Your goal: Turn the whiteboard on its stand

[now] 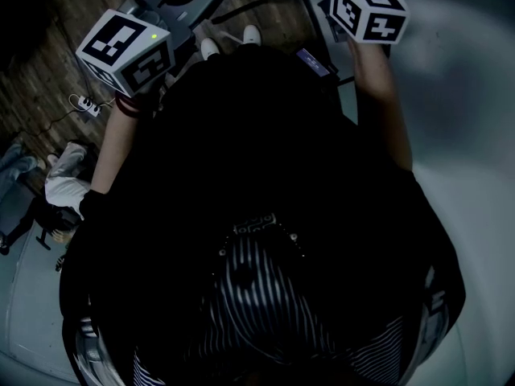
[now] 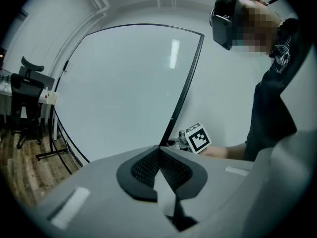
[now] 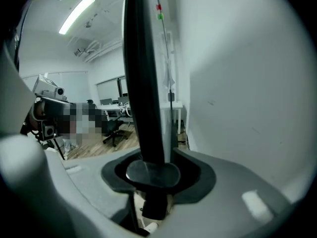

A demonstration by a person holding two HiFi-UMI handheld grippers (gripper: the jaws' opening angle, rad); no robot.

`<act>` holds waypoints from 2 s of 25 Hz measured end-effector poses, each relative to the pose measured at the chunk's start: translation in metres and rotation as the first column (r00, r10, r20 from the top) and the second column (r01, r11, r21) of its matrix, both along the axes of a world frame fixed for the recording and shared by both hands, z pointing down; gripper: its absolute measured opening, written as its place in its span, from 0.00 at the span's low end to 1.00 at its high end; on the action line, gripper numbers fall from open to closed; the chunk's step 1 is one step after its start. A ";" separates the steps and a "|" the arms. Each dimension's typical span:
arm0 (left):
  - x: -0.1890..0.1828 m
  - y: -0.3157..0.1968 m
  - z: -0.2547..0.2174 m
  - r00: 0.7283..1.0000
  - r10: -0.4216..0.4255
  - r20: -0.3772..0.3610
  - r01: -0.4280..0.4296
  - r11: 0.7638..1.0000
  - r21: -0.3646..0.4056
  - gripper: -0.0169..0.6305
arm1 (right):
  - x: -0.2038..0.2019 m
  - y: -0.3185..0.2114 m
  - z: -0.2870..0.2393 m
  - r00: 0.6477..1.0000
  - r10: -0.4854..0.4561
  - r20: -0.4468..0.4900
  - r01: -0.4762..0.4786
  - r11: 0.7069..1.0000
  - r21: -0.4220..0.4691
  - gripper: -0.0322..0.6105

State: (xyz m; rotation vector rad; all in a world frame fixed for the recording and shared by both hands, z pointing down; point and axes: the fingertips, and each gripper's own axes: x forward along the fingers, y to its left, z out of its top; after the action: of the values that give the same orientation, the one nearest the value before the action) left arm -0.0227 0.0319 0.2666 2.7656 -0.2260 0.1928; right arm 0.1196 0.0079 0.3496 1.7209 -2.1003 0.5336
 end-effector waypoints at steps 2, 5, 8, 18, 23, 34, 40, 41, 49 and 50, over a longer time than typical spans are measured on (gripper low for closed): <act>-0.003 -0.003 0.005 1.000 -0.011 -0.002 0.011 1.000 -0.005 0.03 | -0.005 -0.001 0.005 0.999 -0.033 -0.005 0.033 0.999 -0.013 0.31; 0.003 -0.013 0.005 1.000 -0.022 -0.003 0.022 1.000 -0.011 0.03 | -0.004 -0.008 0.004 0.998 -0.056 -0.025 0.056 0.998 -0.020 0.30; 0.005 -0.014 -0.002 1.000 -0.025 -0.015 0.025 1.000 -0.018 0.03 | -0.005 -0.009 -0.003 0.997 -0.063 -0.040 0.063 0.998 -0.020 0.30; 0.004 -0.012 0.002 0.999 -0.029 -0.022 0.029 0.999 -0.028 0.03 | -0.009 0.012 0.001 0.994 -0.100 -0.032 0.099 0.994 -0.043 0.30; 0.002 -0.015 0.010 0.998 -0.045 -0.035 0.043 0.998 -0.047 0.03 | -0.001 0.026 0.008 0.996 -0.089 -0.029 0.087 0.994 -0.069 0.30; -0.002 -0.020 0.004 0.996 -0.071 -0.047 0.069 0.997 -0.042 0.03 | -0.030 0.013 0.001 0.991 -0.129 -0.015 0.128 0.990 -0.060 0.30; -0.021 -0.024 0.004 0.993 -0.109 -0.051 0.107 0.993 -0.049 0.03 | -0.037 0.008 -0.003 0.992 -0.127 -0.018 0.126 0.990 -0.070 0.31; -0.023 -0.024 0.004 0.992 -0.115 -0.053 0.113 0.992 -0.052 0.03 | -0.038 0.007 -0.003 0.992 -0.125 -0.017 0.123 0.990 -0.068 0.31; -0.024 -0.021 0.010 0.991 -0.125 -0.055 0.122 0.991 -0.057 0.03 | -0.030 -0.013 0.005 0.994 -0.109 -0.009 0.108 0.992 -0.062 0.30; -0.021 -0.021 0.010 0.991 -0.123 -0.058 0.120 0.991 -0.059 0.03 | -0.027 -0.018 0.006 0.995 -0.104 -0.012 0.103 0.993 -0.060 0.30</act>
State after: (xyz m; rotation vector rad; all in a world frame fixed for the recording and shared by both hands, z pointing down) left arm -0.0440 0.0109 0.2768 2.6874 -0.3663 0.0817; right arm 0.0925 -0.0104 0.3555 1.5697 -2.1275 0.5445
